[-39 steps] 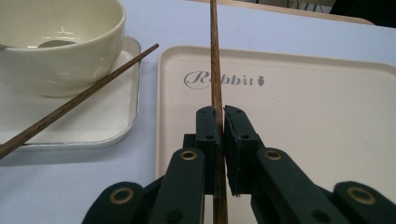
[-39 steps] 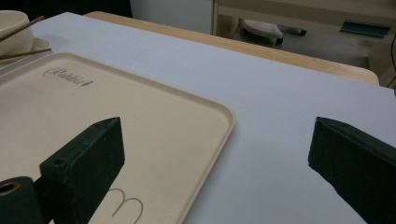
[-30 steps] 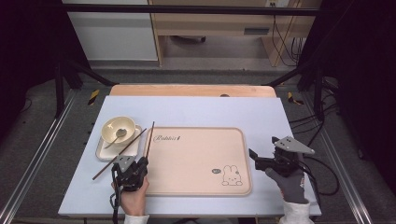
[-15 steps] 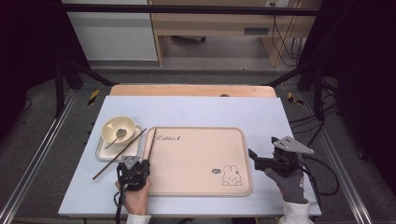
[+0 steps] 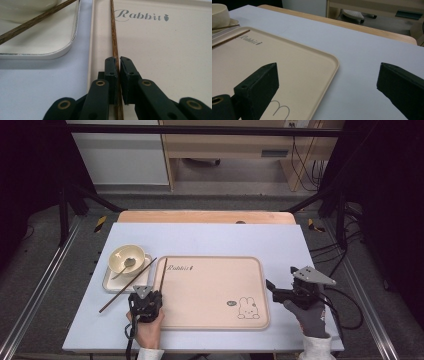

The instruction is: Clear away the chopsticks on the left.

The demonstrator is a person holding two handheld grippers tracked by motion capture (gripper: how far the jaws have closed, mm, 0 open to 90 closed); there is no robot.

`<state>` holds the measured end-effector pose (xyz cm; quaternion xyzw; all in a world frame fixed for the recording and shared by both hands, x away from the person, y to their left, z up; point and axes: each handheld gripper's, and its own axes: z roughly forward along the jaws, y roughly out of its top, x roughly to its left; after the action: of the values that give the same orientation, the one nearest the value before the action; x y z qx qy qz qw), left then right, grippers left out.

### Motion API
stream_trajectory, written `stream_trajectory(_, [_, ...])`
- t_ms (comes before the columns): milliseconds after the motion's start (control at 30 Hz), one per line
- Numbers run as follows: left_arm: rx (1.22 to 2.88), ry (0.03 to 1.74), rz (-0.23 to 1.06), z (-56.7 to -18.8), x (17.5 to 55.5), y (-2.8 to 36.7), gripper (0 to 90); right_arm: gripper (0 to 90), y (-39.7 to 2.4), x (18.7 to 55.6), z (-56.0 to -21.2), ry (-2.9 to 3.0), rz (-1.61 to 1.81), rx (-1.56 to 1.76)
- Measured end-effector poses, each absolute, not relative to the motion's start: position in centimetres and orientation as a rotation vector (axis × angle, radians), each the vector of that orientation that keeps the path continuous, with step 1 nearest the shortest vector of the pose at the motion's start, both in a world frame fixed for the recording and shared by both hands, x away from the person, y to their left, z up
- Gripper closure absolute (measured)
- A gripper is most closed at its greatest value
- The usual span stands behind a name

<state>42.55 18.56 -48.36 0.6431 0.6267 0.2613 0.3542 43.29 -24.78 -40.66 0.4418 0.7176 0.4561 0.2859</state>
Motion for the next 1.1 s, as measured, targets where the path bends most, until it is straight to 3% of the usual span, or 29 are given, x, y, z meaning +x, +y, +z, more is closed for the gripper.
stream_trajectory(333, [1.678,1.542,0.662,-47.5,41.9,18.7,76.0,4.2,-24.9,43.2,-40.6,1.917,1.217,1.180])
stream_trajectory(633, [1.728,1.377,0.660,-45.5,40.9,19.2,58.5,4.1,-24.9,43.2,-40.6,1.912,1.221,1.185])
stream_trajectory(800, [1.765,1.274,0.559,-44.8,41.1,19.8,50.3,4.0,-25.0,43.1,-40.5,1.908,1.223,1.186])
stream_trajectory(1100, [1.845,1.201,0.587,-42.3,40.8,21.5,37.0,3.9,-25.0,43.1,-40.5,1.912,1.222,1.190])
